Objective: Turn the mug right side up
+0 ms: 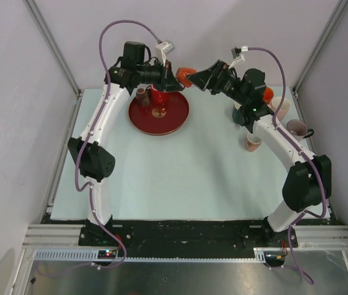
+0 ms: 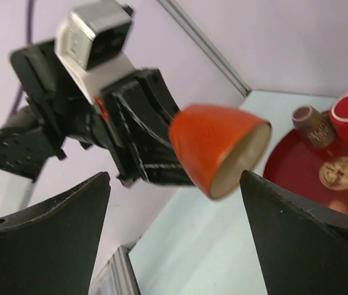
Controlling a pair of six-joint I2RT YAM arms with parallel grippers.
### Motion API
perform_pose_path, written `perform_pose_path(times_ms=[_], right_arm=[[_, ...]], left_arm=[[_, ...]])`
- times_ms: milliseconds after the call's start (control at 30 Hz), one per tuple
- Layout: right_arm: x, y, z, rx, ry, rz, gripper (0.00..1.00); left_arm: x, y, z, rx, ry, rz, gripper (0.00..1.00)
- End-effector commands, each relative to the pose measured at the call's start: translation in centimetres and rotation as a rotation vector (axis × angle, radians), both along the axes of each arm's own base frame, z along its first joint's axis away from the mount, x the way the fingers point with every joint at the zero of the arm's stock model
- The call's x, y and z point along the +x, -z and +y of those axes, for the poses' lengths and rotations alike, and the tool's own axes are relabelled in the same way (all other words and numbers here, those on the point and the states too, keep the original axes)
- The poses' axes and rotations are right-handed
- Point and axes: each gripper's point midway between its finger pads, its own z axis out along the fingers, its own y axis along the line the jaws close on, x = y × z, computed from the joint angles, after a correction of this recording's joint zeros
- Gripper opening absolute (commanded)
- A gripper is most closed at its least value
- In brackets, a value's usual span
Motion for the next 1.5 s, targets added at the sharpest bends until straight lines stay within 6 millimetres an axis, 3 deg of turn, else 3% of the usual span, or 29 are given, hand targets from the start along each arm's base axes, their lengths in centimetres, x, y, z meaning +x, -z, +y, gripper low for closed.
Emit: perform_pose_path(times_ms=[0, 100, 133, 167, 267, 300, 333, 367, 400, 433, 467, 533, 600, 733, 833, 900, 1100, 1200, 1467], right_arm=[[-1.0, -4.7, 0.8, 0.142, -0.057, -0.11, 0.89], [-0.8, -4.5, 1.5, 0.169, -0.1, -0.08, 0.8], [-0.9, -4.5, 1.8, 0.182, -0.127, -0.072, 0.73], [-1.0, -4.6, 2.0, 0.195, -0.15, -0.067, 0.63], [-1.5, -4.7, 2.5, 0.203, -0.203, -0.061, 0.18], [-1.5, -4.6, 2.4, 0.193, -0.195, -0.063, 0.09], [-1.5, -4.3, 2.0, 0.166, -0.174, -0.068, 0.04], [-1.5, -4.2, 1.5, 0.137, -0.139, -0.052, 0.02], [-1.2, -3.7, 0.8, 0.09, -0.092, -0.052, 0.01], [-0.8, -3.3, 0.1, 0.048, -0.039, -0.05, 0.01], [-0.6, -2.8, -1.0, -0.027, 0.021, -0.048, 0.0], [-0.3, -0.9, -3.9, -0.217, 0.157, -0.017, 0.0], [0.0, 1.6, -7.8, -0.446, 0.309, 0.039, 0.0], [-0.6, 8.2, -17.6, -0.894, 0.553, 0.281, 0.0], [-1.5, 12.9, -23.7, -1.076, 0.61, 0.499, 0.0], [-1.2, 15.0, -26.0, -1.112, 0.605, 0.579, 0.0], [1.0, 18.6, -31.5, -1.118, 0.64, 0.723, 0.0], [1.6, 21.4, -33.4, -1.112, 0.614, 0.808, 0.0], [3.5, 27.2, -33.3, -1.114, 0.487, 0.863, 0.0]], left_arm=[[-2.7, -3.4, -1.1, -0.067, 0.072, -0.026, 0.0], [-3.6, -3.7, -2.0, -0.074, 0.122, -0.047, 0.0], [-3.9, -3.6, -2.2, -0.07, 0.14, -0.06, 0.0], [-4.2, -3.6, -2.5, -0.072, 0.16, -0.062, 0.0], [-4.7, -3.0, -3.0, -0.077, 0.194, -0.048, 0.0], [-4.6, -2.7, -3.0, -0.07, 0.193, -0.05, 0.0], [-4.1, -2.3, -2.7, -0.054, 0.171, -0.054, 0.03], [-3.5, -1.8, -2.4, -0.033, 0.14, -0.06, 0.31], [-2.5, -1.2, -1.7, 0.001, 0.082, -0.066, 0.61], [-1.5, -0.7, -0.8, 0.032, 0.033, -0.077, 0.8], [-0.4, -0.1, 0.2, 0.07, -0.027, -0.083, 0.9], [1.4, 0.8, 2.6, 0.131, -0.139, -0.088, 0.97], [3.1, 1.6, 5.4, 0.2, -0.249, -0.104, 0.99], [4.6, 3.6, 9.8, 0.37, -0.382, -0.153, 1.0], [4.7, 4.9, 11.2, 0.448, -0.398, -0.169, 1.0], [4.6, 5.5, 11.5, 0.47, -0.398, -0.169, 1.0], [4.5, 6.8, 12.2, 0.527, -0.381, -0.176, 1.0], [4.7, 7.7, 13.0, 0.586, -0.379, -0.192, 1.0], [7.5, 9.6, 15.2, 0.778, -0.329, -0.294, 1.0]])
